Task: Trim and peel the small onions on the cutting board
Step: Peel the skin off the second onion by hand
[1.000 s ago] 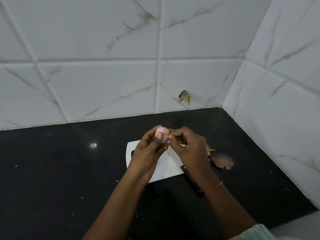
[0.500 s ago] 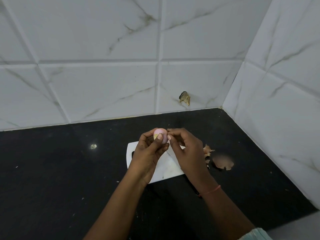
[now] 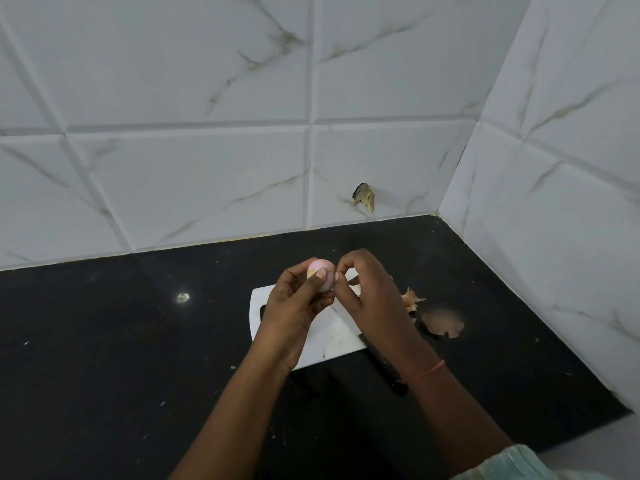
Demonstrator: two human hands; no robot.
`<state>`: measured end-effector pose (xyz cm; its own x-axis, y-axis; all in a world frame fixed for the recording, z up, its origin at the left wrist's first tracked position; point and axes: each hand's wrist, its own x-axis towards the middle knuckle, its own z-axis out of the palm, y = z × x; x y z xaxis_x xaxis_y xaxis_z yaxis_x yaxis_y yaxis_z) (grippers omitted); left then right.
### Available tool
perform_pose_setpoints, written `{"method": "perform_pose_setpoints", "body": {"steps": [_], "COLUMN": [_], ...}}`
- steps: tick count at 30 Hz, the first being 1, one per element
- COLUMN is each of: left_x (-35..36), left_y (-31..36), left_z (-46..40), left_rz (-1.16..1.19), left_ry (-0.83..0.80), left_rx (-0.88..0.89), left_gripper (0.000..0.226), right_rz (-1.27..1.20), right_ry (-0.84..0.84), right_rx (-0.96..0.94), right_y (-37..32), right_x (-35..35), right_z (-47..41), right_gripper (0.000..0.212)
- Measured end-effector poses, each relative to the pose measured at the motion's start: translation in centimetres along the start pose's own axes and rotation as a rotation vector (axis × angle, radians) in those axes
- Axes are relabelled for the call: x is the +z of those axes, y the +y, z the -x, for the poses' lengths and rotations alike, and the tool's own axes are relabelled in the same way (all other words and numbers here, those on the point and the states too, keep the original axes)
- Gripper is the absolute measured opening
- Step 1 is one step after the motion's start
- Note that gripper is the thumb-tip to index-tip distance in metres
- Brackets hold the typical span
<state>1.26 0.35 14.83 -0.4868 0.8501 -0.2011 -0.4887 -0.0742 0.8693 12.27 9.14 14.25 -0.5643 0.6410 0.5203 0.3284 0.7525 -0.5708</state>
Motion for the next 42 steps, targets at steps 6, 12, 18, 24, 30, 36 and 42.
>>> {"method": "perform_pose_setpoints", "body": {"steps": [6, 12, 18, 24, 30, 36, 42], "left_x": [-0.1, 0.0, 0.0, -0.2, -0.4, -0.5, -0.8], "left_y": [0.4, 0.4, 0.2, 0.1, 0.1, 0.3, 0.3], "left_z": [0.1, 0.2, 0.3, 0.3, 0.2, 0.0, 0.0], "left_rz": [-0.023, 0.018, 0.011, -0.041, -0.049, -0.022, -0.016], "left_ry": [-0.009, -0.034, -0.059, -0.057, -0.067, -0.071, -0.083], "left_rx": [-0.05, -0.047, -0.004, 0.062, 0.07, 0.065, 0.051], "left_gripper": [0.027, 0.03, 0.032, 0.047, 0.042, 0.044, 0.038], "right_rz": [-0.112, -0.262, -0.272, -0.207, -0.219, -0.286, -0.284], "right_ry": [0.027, 0.15, 0.136, 0.147, 0.136, 0.123, 0.118], "right_rx": [0.126, 0.175, 0.055, -0.033, -0.022, -0.009, -0.041], "right_y": [0.3, 0.2, -0.9, -0.4, -0.6, -0.9, -0.9], "right_x": [-0.6, -1.1, -1.0, -0.9, -1.3, -1.4, -1.4], "right_z": [0.1, 0.4, 0.7, 0.5, 0.2, 0.1, 0.1], "right_gripper": [0.008, 0.014, 0.014, 0.008, 0.006, 0.007, 0.008]}}
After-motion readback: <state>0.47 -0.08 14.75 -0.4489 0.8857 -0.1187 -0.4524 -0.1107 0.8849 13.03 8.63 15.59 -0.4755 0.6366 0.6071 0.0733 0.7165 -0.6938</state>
